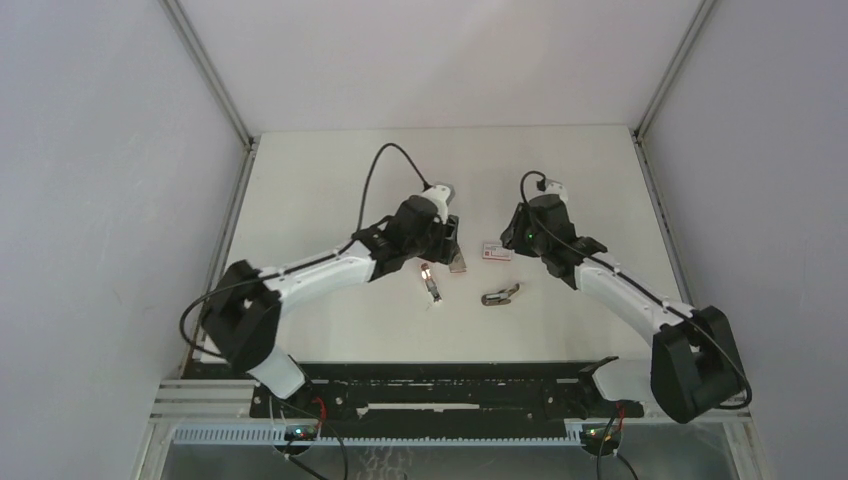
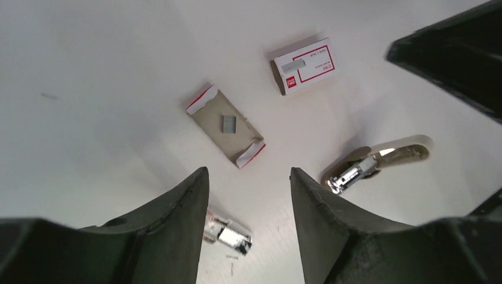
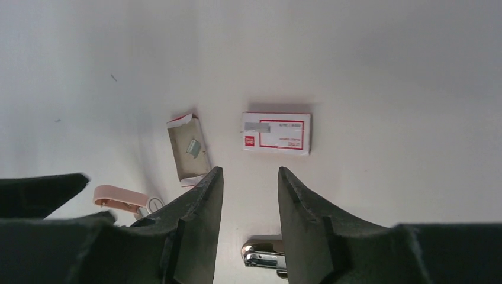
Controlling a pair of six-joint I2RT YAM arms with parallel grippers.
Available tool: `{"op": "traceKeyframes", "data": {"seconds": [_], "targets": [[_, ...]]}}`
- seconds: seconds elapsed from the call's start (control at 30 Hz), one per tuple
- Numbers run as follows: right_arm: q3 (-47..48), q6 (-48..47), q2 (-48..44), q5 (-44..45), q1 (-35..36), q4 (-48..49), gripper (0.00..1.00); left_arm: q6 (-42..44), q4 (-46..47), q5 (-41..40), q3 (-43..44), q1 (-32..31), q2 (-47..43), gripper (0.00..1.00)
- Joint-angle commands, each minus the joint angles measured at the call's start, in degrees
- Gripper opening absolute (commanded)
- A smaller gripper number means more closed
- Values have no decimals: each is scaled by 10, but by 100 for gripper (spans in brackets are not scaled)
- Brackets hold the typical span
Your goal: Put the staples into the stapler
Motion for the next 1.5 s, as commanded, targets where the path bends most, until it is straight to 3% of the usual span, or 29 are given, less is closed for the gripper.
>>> {"op": "traceKeyframes", "data": {"seconds": [0.0, 0.2, 0.47, 1.47], "targets": [[-27, -20, -57, -32, -31, 8, 39, 39, -22, -20, 93, -13, 83, 56], [-50, -27, -85, -66, -60, 15, 39, 53, -42, -33, 155, -14, 158, 48], [-55, -29, -84, -87, -78, 22, 39, 54, -61, -31, 188, -14, 216, 46], [-63, -24, -77, -102, -89, 24, 37, 71, -55, -47, 205, -14, 280, 34]]}}
